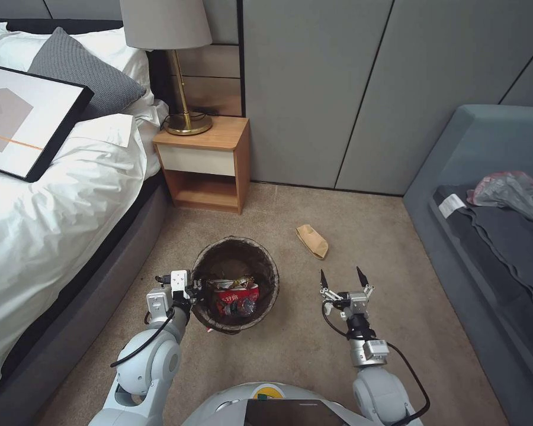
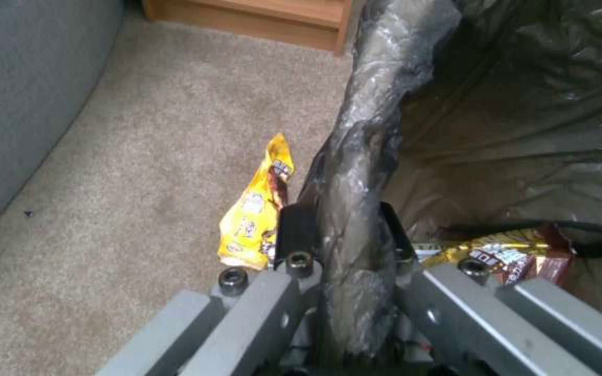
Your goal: Pick up the trash bin, then pick up the garbage from the floor and place it into the trash bin.
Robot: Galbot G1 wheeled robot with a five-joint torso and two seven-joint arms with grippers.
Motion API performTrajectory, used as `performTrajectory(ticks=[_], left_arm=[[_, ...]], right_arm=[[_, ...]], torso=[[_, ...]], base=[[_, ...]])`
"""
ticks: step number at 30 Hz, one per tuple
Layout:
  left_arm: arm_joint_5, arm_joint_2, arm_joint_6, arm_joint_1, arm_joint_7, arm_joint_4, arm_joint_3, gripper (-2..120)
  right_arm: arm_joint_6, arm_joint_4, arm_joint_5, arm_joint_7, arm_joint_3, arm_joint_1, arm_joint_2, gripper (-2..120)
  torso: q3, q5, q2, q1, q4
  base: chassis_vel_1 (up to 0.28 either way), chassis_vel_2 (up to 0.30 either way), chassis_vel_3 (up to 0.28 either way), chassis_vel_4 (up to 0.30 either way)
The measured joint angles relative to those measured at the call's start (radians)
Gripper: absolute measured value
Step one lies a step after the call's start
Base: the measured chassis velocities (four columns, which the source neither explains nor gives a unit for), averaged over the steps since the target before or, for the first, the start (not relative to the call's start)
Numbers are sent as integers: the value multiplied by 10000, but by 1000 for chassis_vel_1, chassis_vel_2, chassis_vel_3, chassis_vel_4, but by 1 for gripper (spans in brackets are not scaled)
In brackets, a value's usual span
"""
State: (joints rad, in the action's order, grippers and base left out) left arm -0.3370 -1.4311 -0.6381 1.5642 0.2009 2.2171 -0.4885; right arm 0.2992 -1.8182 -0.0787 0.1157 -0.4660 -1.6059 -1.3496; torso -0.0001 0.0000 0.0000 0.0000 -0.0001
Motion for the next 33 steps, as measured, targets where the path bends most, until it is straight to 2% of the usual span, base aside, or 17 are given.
performTrajectory(ticks=[1,2,4,5,6,7,12,16,19,21,26,33], left_arm=[[0,2,-2,1,2,0,5,0],[0,2,-2,1,2,0,5,0],[0,5,-4,5,5,0,22,0],[0,5,-4,8,5,0,24,0],[0,5,-4,8,5,0,24,0],[0,5,-5,15,5,0,28,0],[0,12,-5,20,0,0,26,0],[0,15,-5,14,-4,-25,25,0],[0,14,-5,14,-5,-35,25,0],[0,8,-4,12,-6,-49,35,0],[6,5,-3,12,-6,-53,36,0],[13,5,-3,35,-4,-52,20,0]], right_arm=[[-786,-58,-344,27,24,62,94,100],[-786,-58,-344,27,24,62,94,100],[-2778,-82,-992,41,56,318,306,100],[-3492,-63,-1208,51,81,425,357,100],[-3492,-63,-1208,51,81,425,357,100],[-4537,68,-1628,134,214,654,462,100],[-5559,851,-1891,150,510,1279,581,100],[-5865,1702,-1912,80,695,1836,588,100],[-5903,1877,-1900,63,727,1953,587,100],[-5955,2500,-1806,-33,830,2314,586,100],[-5872,3537,-1565,-108,982,2951,560,100],[-5782,4342,-1487,-169,1091,3632,510,100]], torso=[[0,0,0,0,0],[0,0,0,0,0],[0,0,0,0,3],[0,0,0,0,0],[0,0,0,0,0],[0,1,0,0,0],[1,2,0,0,2],[1,1,0,0,1],[1,1,0,0,1],[1,0,0,0,1],[1,1,0,0,0],[1,0,0,0,2]], base=[[0,0,0,0],[0,0,0,0],[0,0,0,0],[0,0,0,0],[0,0,0,0],[0,0,0,0],[0,0,0,0],[0,0,0,0],[0,0,0,0],[0,0,0,0],[0,0,0,0],[0,0,0,0]])
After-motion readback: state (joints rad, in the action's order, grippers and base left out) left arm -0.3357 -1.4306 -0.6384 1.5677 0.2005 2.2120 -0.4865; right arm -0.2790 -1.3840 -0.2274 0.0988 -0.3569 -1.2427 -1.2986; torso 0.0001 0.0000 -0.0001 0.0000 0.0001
